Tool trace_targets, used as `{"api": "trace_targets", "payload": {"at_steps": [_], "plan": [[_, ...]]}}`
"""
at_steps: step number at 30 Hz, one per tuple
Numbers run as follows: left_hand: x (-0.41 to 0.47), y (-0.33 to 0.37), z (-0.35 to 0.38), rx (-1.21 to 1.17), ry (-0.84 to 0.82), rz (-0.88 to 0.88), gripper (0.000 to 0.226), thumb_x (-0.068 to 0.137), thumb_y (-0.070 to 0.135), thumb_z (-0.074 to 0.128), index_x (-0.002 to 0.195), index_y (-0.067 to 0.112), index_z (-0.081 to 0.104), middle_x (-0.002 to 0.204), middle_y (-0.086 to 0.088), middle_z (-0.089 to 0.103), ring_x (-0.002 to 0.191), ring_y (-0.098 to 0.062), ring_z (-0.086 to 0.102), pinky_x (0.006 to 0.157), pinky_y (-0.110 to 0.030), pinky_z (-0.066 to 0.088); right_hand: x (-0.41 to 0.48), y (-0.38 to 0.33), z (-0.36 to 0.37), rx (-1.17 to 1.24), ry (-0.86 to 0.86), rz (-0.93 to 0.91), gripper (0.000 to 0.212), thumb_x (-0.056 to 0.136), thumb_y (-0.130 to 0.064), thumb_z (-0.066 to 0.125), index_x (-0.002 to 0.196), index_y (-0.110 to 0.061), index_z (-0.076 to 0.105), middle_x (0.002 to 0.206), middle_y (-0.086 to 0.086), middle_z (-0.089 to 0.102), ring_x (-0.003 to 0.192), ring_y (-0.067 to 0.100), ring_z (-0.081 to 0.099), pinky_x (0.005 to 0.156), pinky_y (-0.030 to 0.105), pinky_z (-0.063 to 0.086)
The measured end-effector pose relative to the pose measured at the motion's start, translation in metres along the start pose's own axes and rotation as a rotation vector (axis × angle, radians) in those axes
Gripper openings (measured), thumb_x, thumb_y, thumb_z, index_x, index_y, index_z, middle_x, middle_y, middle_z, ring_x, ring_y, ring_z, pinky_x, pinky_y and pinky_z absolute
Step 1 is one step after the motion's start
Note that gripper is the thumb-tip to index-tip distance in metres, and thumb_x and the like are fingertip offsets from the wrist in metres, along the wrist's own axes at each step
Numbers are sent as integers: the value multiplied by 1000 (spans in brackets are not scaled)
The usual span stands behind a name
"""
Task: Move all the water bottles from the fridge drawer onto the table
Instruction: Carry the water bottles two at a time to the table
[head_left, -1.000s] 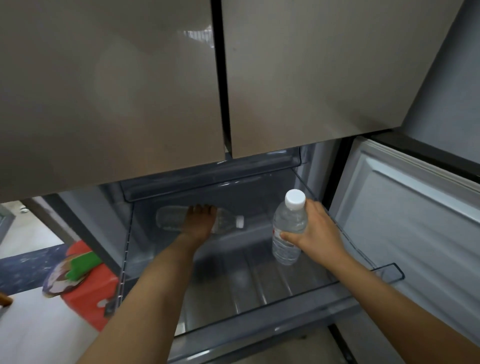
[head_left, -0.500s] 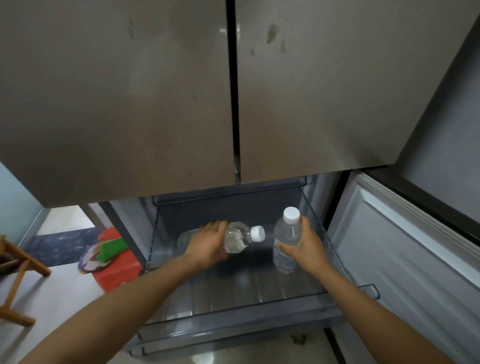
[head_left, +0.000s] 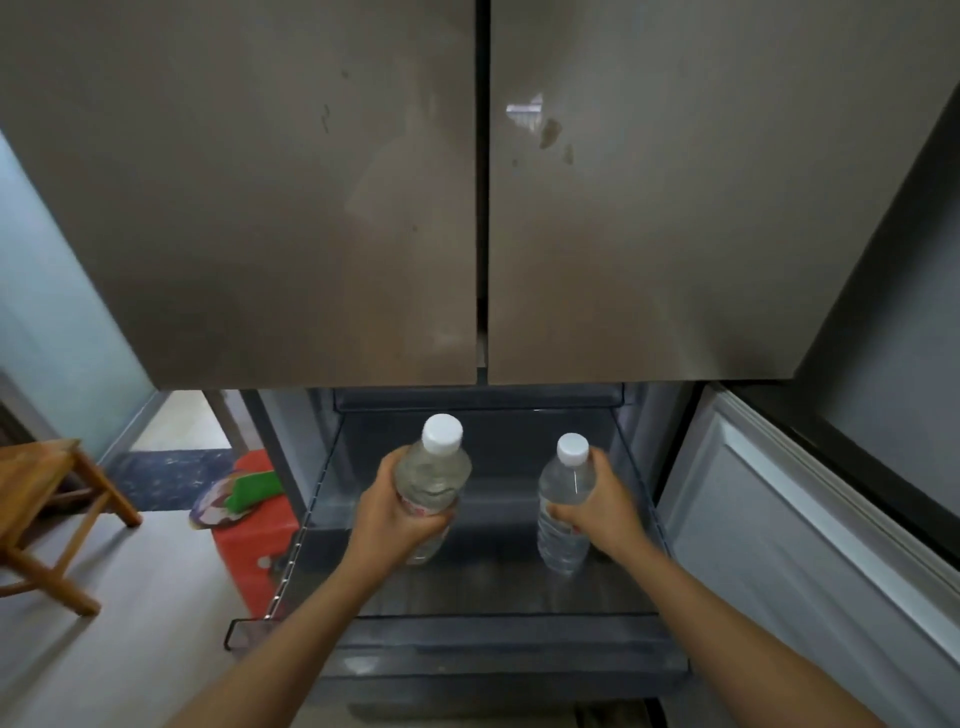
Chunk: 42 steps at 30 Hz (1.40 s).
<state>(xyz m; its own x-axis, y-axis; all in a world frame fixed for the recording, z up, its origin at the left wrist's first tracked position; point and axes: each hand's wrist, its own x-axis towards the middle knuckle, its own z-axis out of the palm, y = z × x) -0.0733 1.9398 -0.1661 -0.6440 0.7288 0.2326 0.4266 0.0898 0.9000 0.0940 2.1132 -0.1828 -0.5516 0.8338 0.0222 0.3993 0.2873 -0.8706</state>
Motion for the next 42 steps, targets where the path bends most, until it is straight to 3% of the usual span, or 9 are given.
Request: {"api": "trace_targets", "payload": {"at_steps": [7,11,16,21,24,26,30,37,42], "plan": [[-30,26,-26,-236,412,-34,66,60,11,83,113,22,46,106,9,56,95,0,54,78,-17,43,-17,-63,-16,-1,-253,-279,70,65,-25,81,103,-59,32,109,-20,53,100,6,54,84,30,49],[-49,45,-61,-301,636,-27,78,52,31,81,120,10,51,113,-4,61,100,-14,60,88,-35,49,-24,-112,-16,78,-391,-404,73,64,-21,81,105,-59,33,105,-26,53,96,-6,55,82,22,48],[-92,54,-114,-389,872,-17,85,39,56,83,109,17,57,103,2,66,88,-7,66,73,-21,56,-35,-164,13,179,-575,-573,75,64,-12,81,106,-55,36,102,-27,54,96,-11,55,77,15,50],[-156,40,-150,-445,1116,-115,10,85,18,60,94,23,58,78,14,71,74,-2,68,67,-18,56,-56,-202,73,246,-790,-682,74,66,-14,81,110,-53,36,107,-30,51,102,-3,57,77,17,51],[-202,29,-166,-402,1242,-177,12,86,11,57,94,20,59,77,11,71,71,-2,67,64,-18,55,-79,-216,112,282,-893,-703,71,67,-13,80,108,-53,38,101,-31,53,95,-9,58,72,13,51],[-225,19,-176,-368,1302,-210,15,85,10,59,97,19,59,81,6,71,68,-2,67,58,-15,54,-92,-219,134,278,-952,-690,73,67,-14,80,110,-53,37,107,-26,53,100,0,57,76,18,52],[-269,2,-200,-382,1322,-248,31,70,20,70,100,19,61,107,-13,64,92,-23,65,81,-41,53,-124,-231,186,207,-1090,-695,75,66,-15,80,117,-48,35,116,-9,57,107,10,58,86,29,53],[-321,-22,-246,-256,1290,-369,77,44,43,78,109,6,59,101,-15,67,88,-28,65,75,-37,51,-175,-246,261,1,-1202,-757,69,66,-20,79,110,-50,35,105,-13,59,100,9,60,85,31,54],[-362,-35,-269,-189,1326,-426,58,58,15,81,111,5,58,99,-14,67,77,-19,63,62,-24,52,-208,-260,309,-131,-1266,-847,72,67,-25,78,124,-34,35,115,-1,58,104,18,58,89,41,51]]}}
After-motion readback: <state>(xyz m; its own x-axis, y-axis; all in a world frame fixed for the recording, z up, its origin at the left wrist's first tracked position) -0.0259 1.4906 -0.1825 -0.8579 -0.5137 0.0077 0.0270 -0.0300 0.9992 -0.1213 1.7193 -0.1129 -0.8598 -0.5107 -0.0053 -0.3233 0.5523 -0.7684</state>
